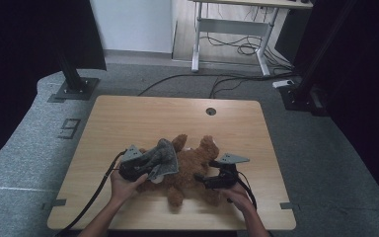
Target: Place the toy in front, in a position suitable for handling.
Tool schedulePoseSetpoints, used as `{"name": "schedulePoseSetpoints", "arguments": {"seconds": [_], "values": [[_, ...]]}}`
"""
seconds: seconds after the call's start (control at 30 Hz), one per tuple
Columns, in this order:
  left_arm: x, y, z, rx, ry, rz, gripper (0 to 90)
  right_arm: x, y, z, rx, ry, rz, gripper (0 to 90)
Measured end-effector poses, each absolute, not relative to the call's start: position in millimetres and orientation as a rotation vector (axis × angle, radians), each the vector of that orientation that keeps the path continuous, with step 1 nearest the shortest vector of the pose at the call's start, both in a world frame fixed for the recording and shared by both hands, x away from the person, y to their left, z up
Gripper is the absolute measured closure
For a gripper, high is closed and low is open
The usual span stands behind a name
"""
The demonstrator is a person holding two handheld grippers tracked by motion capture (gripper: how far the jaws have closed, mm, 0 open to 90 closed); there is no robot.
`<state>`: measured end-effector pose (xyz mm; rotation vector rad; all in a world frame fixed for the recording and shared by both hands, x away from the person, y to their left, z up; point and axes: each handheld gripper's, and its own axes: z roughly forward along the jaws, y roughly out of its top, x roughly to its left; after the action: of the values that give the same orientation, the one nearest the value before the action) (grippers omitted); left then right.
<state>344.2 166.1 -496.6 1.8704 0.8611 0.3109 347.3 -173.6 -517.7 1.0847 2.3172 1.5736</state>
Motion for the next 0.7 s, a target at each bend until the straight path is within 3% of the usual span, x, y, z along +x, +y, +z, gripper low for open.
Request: {"name": "schedulePoseSetpoints", "arguments": {"seconds": [0.17, 0.27, 0.33, 0.47, 0.6, 0.7], "values": [[341, 167, -498, 1.868, 0.861, 0.302, 77.6, 358, -154, -523, 1.121, 2.366, 1.574, 0.0], [341, 167, -499, 1.856, 0.867, 0.288, 77.7, 364, -142, -526, 1.117, 2.403, 1.537, 0.0], [341, 167, -500, 1.851, 0.869, 0.288, 77.7, 364, -136, -527, 1.115, 2.413, 1.490, 8.2], [339, 167, -500, 1.828, 0.858, 0.315, 77.5, 358, -137, -525, 1.090, 2.359, 1.457, 35.3], [346, 167, -498, 1.795, 0.866, 0.328, 77.1, 355, -137, -524, 1.057, 2.276, 1.465, 49.1], [357, 165, -496, 1.787, 0.868, 0.357, 76.9, 360, -134, -523, 1.030, 2.189, 1.450, 52.9]]}}
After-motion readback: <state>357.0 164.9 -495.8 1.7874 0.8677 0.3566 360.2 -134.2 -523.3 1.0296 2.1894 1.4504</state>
